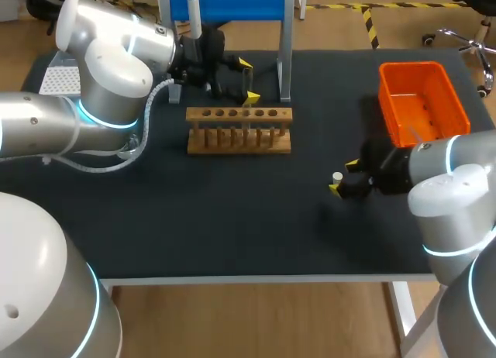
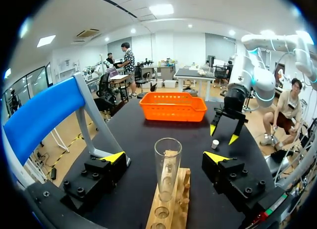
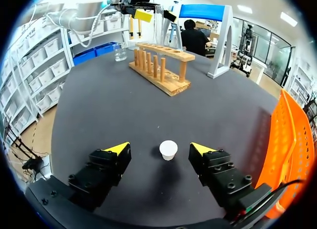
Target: Invert the test tube, pick up the pipette, mount the tip to pipette, aspirate from beaker and dispense into the tube, eject the tip, return the pipette, and cap with the stopper.
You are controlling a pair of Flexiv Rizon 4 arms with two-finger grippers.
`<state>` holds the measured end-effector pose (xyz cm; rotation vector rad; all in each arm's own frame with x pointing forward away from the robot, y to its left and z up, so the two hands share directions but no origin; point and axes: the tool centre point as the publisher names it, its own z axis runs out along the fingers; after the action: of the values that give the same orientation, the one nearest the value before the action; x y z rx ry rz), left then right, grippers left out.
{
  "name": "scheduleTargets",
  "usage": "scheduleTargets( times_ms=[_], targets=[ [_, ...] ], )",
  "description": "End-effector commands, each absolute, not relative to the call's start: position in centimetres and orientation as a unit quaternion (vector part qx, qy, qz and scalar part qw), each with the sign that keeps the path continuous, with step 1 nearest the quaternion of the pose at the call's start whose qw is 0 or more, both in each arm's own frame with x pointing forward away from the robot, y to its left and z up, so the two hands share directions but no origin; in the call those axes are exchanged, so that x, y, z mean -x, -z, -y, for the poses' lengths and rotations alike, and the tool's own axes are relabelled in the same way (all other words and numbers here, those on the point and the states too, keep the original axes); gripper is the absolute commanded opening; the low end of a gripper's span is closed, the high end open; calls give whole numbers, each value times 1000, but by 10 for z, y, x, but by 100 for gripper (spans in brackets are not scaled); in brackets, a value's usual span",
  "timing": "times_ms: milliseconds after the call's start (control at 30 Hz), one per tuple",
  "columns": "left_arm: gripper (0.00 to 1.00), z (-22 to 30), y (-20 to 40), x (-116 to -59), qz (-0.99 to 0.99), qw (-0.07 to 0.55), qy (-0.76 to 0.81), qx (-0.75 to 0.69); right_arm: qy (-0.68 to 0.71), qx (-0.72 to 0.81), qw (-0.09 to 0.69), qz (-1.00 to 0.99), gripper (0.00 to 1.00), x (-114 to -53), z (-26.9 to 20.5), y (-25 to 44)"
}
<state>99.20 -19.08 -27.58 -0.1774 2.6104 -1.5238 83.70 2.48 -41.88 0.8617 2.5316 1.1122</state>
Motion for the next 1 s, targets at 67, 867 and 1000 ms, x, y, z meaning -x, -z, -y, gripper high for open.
scheduleTargets(
  times_ms=[67,867,1000],
  targets=[
    [100,191,277,-992,-860,58,504,58,-378,-296,133,-867,74,-839,-31,425],
    [100,191,277,-992,-860,58,504,58,-371,-308,148,-864,59,-848,-30,429],
    [100,191,277,-992,-860,58,504,58,-371,-310,151,-862,57,-849,-30,429]
  ],
)
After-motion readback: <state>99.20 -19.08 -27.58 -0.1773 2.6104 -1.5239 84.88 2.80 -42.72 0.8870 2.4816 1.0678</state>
